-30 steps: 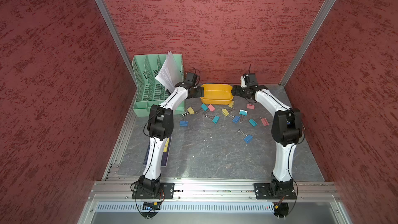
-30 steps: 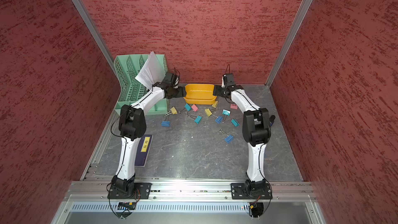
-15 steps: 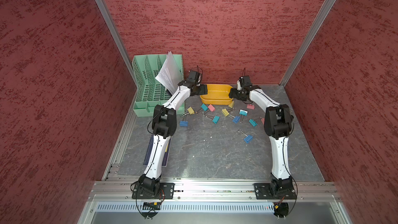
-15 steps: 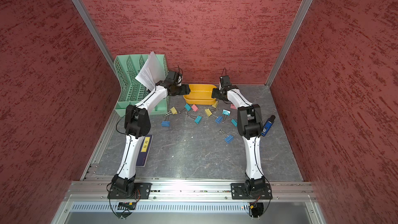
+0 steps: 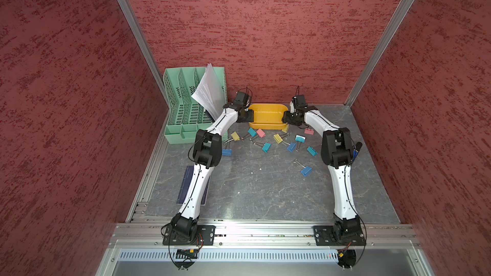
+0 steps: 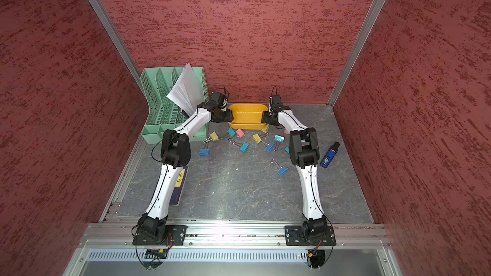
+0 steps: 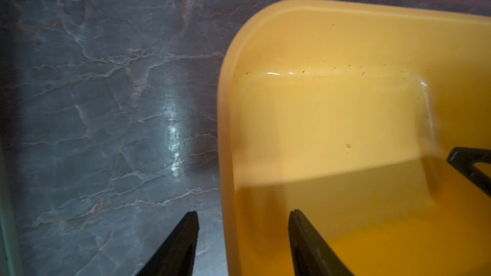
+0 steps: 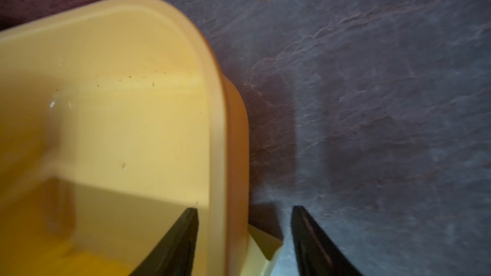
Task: Put the binder clips in the storage box
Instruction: Pick up the storage box at the center of the board, then place the storage box at the center of the board.
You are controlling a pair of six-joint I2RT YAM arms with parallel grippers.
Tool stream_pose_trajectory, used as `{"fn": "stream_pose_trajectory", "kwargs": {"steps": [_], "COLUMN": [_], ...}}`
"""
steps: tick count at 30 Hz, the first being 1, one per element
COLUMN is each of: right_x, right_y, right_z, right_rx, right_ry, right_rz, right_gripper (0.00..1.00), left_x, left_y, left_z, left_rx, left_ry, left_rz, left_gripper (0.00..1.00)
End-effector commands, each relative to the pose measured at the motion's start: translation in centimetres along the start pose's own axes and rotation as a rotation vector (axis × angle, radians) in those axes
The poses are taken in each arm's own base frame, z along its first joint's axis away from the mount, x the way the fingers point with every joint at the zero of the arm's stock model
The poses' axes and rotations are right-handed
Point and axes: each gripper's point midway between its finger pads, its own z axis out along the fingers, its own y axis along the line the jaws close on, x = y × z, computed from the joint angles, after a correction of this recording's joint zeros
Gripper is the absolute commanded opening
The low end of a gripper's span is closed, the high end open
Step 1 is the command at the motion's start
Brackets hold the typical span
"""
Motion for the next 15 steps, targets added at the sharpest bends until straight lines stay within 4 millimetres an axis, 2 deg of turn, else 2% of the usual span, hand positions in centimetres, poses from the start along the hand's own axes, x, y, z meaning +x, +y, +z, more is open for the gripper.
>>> {"fn": "stream_pose_trajectory", "kwargs": {"steps": [1, 5, 7, 12, 15], "right_x": [-1.3, -2.9, -3.4, -4.4, -4.3], "right_y": [0.6, 2.2, 3.1, 4.3, 4.8], "right_z": [-0.7, -2.9, -4.2, -8.0, -10.5], "right_rx": [-0.021, -0.068, -0.082, -0.096, -0.117], "right_ry": [-0.038, -0.119, -0.147, -0.204, -0.223], "right_rz": [-0.007, -0.026, -0.041, -0.067, -0.074], "right_gripper": [0.41, 0.28, 0.26, 0.22, 0.23], "left_x": [-0.2, -2.0, -2.9, -4.2, -4.0], "left_y": [-0.7, -2.8, -3.5, -4.6, -5.2], "left_z": [0.1, -1.6, -2.9, -6.5, -9.1], "left_rx": [0.0, 0.023, 0.032, 0.045, 0.049], "left_ry": [-0.011, -0.08, -0.112, -0.172, -0.19], "left_rz": [0.04, 0.1, 0.108, 0.119, 0.134], "left_gripper": [0.41, 0.25, 0.21, 0.16, 0.15]}}
